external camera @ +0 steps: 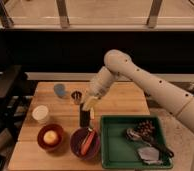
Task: Place eraser in paper cup
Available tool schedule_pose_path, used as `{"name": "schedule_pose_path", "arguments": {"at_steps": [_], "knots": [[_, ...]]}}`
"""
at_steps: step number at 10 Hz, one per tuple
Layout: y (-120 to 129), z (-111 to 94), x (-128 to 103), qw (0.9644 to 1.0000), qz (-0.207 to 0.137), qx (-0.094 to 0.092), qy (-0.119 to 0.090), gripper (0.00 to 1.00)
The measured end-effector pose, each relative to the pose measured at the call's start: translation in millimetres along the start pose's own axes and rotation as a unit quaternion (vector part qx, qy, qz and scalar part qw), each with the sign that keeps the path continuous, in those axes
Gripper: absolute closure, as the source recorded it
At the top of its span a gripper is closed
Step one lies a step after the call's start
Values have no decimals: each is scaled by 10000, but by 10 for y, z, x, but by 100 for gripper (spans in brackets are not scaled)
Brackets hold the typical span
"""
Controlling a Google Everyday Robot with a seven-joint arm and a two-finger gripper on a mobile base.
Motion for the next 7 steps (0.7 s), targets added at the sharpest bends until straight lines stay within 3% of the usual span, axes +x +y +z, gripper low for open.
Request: {"name": "schedule_pose_path", "arguments": {"at_steps": [3, 4, 5, 7], "knots": [[-216, 73, -728, 9966, -789, 95, -216, 100], [-301, 147, -1046, 9929, -1119, 103, -398, 100], [-333, 178, -1198, 9907, -1267, 105, -495, 100], [-338, 166, -1189, 9907, -1263, 117, -501, 100]]}}
